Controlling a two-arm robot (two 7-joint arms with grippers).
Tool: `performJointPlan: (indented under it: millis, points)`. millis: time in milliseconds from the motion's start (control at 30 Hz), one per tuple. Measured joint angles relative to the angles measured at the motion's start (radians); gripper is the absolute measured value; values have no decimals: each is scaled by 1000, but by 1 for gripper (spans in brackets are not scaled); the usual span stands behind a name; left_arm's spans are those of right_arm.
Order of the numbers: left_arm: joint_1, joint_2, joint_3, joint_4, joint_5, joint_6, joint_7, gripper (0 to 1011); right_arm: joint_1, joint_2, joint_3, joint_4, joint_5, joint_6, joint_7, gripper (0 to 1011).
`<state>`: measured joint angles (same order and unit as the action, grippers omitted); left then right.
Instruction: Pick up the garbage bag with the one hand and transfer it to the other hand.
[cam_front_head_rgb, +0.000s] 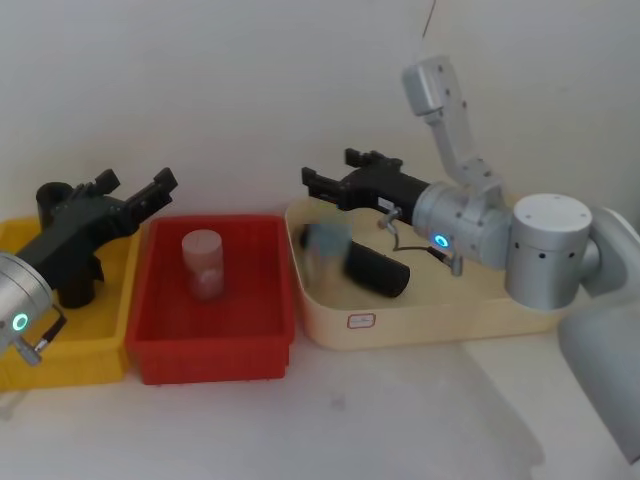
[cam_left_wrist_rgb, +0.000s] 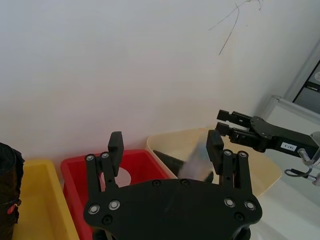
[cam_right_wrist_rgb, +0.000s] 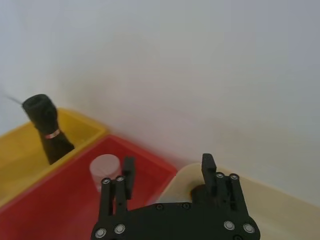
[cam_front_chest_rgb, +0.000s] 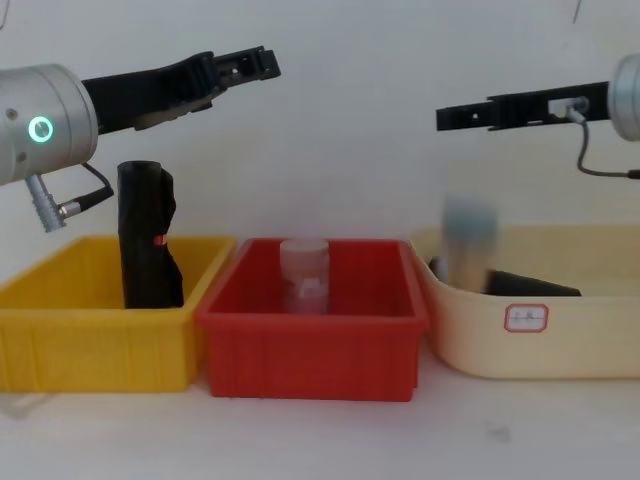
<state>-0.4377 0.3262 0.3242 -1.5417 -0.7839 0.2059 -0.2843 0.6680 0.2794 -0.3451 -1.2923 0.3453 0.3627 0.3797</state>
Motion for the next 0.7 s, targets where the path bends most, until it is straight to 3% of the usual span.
performJointPlan:
  millis: [167,300,700]
  points:
    - [0,0,0,0,0,0,0,1001,-14,8,17,3,2,-26,-19,931]
    - [0,0,0,0,0,0,0,1001,-27,8,27,8,-2,-65,-41,1001]
    - [0,0,0,0,0,0,0,1002,-110,-5,44,-27,-43,-222,-107,1001]
